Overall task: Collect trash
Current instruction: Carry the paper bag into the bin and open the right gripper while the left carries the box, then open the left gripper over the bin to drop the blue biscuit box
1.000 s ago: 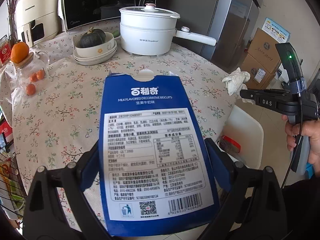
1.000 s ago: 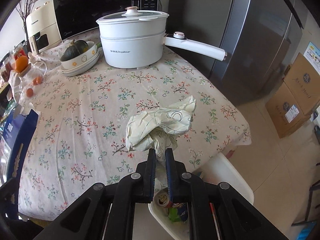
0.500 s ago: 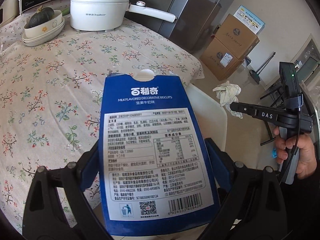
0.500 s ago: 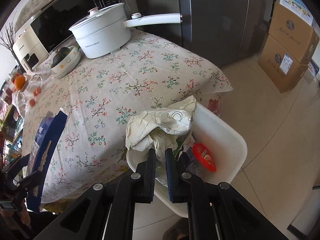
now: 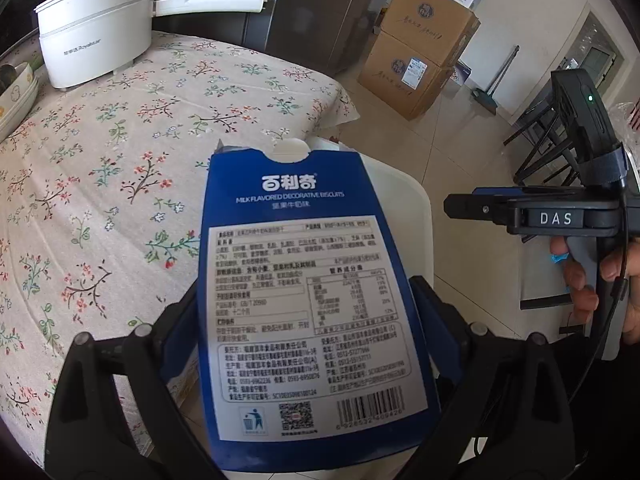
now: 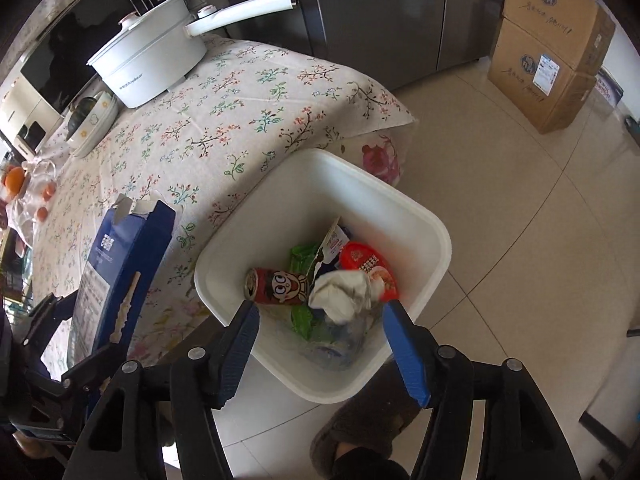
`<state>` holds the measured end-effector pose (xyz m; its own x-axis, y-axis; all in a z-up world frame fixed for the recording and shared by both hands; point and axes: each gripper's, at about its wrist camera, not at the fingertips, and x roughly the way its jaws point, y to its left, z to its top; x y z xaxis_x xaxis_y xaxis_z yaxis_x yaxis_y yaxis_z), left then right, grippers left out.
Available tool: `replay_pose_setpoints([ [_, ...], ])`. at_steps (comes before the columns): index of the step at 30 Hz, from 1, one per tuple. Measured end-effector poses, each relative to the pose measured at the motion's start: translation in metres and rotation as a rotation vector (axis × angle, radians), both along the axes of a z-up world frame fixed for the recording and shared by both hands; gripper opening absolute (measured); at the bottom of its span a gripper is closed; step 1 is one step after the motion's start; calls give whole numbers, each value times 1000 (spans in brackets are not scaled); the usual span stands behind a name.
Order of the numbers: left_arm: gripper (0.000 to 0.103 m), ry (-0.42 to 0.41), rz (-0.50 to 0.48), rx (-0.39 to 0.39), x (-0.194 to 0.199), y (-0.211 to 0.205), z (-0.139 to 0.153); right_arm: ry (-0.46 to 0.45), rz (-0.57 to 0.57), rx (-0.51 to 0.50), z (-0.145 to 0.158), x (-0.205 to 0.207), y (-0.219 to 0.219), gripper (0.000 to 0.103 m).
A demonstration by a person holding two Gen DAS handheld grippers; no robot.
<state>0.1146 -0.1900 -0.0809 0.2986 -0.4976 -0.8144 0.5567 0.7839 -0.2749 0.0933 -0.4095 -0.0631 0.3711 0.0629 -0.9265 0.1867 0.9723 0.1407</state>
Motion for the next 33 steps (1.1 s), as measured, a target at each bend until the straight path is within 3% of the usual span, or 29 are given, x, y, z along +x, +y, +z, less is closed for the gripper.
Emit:
replay_pose_setpoints([
  [9, 95, -13, -55, 46, 10, -41, -17, 1, -52, -23, 1, -14, -24, 67],
  [17, 100, -114, -32, 82, 12, -56, -16, 1, -113, -19, 1, -22, -45, 70],
  [33, 102, -99, 204, 67, 7, 22, 6, -38, -56, -46, 10, -23, -14, 76],
])
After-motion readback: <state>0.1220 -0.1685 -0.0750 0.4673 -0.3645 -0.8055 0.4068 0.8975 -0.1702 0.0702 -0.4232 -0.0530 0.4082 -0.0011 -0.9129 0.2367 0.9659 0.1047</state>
